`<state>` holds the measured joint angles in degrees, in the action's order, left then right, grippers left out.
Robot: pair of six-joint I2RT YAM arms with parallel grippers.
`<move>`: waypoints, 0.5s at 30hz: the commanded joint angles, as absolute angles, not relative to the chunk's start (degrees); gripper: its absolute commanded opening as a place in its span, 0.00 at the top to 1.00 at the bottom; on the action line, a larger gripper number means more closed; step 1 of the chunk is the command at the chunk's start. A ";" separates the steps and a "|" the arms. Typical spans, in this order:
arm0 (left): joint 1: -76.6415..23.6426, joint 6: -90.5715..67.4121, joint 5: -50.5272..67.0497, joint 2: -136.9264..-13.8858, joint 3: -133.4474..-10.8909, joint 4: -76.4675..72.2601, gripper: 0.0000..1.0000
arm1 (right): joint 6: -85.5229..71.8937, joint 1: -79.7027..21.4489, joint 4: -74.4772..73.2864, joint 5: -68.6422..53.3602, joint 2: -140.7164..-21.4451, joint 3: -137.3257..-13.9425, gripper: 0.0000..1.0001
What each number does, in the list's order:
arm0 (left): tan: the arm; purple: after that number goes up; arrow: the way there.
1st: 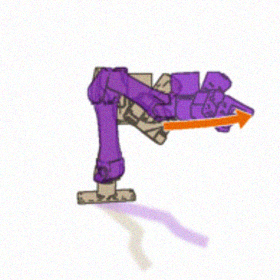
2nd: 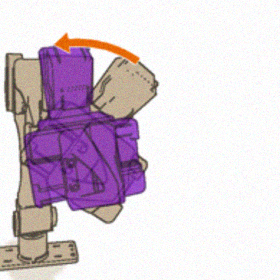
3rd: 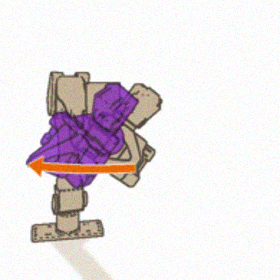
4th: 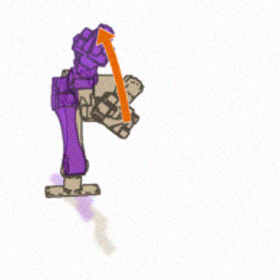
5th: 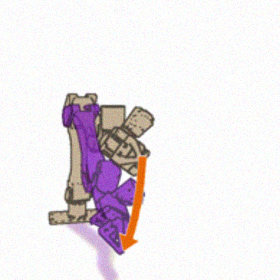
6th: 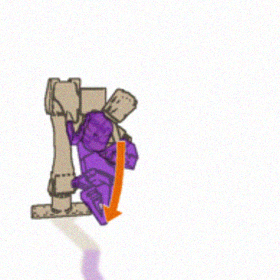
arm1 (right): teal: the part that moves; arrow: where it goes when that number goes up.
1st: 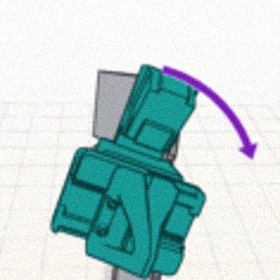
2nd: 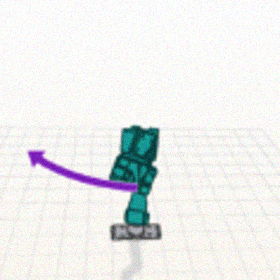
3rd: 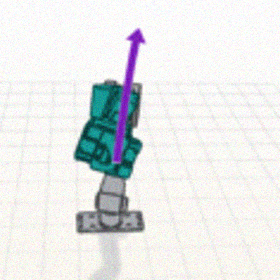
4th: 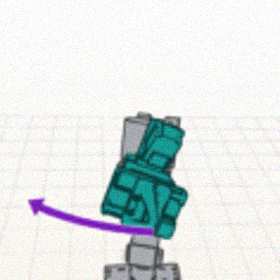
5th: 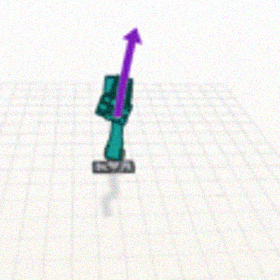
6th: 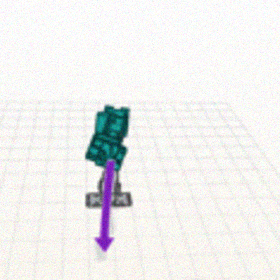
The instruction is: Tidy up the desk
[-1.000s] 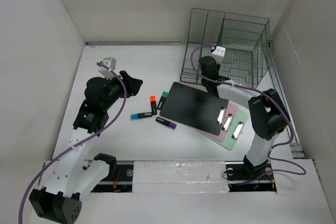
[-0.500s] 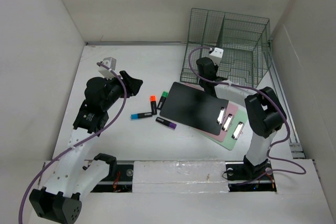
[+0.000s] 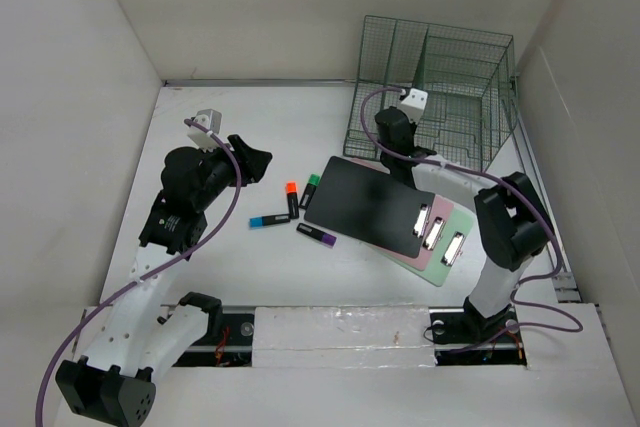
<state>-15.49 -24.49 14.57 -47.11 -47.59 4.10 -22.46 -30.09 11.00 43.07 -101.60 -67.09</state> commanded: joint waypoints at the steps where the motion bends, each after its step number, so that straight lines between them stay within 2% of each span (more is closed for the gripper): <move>1: -15.21 -24.35 15.03 -46.06 -47.37 1.67 0.56 | -22.94 -30.76 14.23 43.85 -101.15 -66.53 0.65; 7: -15.21 -24.35 15.03 -46.14 -47.37 1.76 0.56 | -22.50 -30.23 13.45 44.39 -104.15 -68.90 0.65; 15: -15.21 -24.26 14.94 -46.58 -47.55 1.85 0.56 | -23.90 -30.23 13.98 40.79 -99.33 -66.36 0.68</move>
